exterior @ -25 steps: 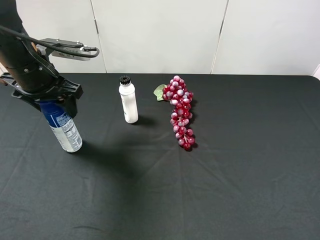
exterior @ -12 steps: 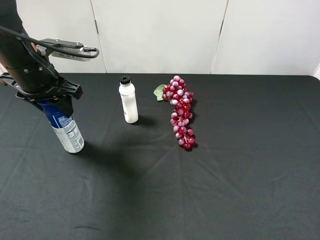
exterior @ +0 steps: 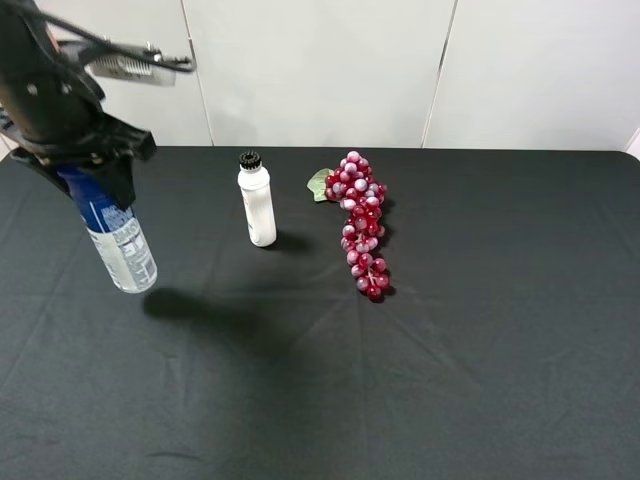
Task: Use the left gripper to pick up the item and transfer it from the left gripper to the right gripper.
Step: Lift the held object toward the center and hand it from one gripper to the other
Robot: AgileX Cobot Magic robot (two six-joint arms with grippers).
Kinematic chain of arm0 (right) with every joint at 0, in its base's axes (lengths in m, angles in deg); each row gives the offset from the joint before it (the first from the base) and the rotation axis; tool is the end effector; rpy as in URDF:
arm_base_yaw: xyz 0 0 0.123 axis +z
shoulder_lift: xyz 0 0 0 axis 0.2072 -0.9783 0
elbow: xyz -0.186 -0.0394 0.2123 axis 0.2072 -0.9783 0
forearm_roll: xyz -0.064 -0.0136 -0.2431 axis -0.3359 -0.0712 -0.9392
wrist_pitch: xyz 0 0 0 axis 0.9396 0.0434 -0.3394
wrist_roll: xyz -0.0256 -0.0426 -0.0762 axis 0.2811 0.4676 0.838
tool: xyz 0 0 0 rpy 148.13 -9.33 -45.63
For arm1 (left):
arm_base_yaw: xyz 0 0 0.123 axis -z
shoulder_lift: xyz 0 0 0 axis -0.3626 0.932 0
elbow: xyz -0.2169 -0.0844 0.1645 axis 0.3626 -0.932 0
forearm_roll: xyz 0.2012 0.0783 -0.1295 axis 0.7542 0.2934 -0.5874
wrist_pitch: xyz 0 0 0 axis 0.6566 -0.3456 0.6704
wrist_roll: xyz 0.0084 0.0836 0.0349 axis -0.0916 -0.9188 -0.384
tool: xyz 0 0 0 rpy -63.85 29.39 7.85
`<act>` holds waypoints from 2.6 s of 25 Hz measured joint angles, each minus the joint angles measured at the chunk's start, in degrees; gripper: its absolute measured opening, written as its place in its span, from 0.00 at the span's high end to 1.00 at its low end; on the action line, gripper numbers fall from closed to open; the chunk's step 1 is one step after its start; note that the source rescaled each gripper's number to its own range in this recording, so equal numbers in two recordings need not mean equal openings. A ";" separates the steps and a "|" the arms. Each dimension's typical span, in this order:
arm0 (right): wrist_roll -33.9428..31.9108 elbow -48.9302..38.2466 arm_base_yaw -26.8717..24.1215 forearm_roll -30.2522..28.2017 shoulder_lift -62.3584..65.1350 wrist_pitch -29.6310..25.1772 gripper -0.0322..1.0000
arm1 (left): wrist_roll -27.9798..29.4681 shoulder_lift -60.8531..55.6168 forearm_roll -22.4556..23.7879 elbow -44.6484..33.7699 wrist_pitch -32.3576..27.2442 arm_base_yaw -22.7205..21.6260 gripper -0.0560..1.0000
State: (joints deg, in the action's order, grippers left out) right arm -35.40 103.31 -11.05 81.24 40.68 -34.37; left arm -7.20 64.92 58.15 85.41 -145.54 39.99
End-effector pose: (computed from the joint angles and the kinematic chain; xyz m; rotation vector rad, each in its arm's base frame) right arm -0.0038 -0.0001 0.2808 0.0042 1.9947 0.0232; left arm 0.3017 -0.0990 0.2690 0.3918 2.8946 -0.0117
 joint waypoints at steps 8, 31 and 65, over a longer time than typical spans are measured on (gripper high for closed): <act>0.00 0.00 0.00 0.00 0.00 0.00 0.00 | 0.00 -0.21 -0.79 7.53 -5.34 0.00 0.94; 0.00 0.00 0.00 0.00 0.00 0.00 0.00 | -2.36 -9.74 -24.13 7.96 -2.31 0.00 0.94; 12.51 1.68 2.11 14.75 -15.92 2.90 0.00 | -25.68 -9.68 -53.90 -13.93 14.77 0.00 0.94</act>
State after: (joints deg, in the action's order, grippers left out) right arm -22.89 104.99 -8.94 96.00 24.75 -31.46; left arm -32.88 55.25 4.25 71.48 -130.77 39.99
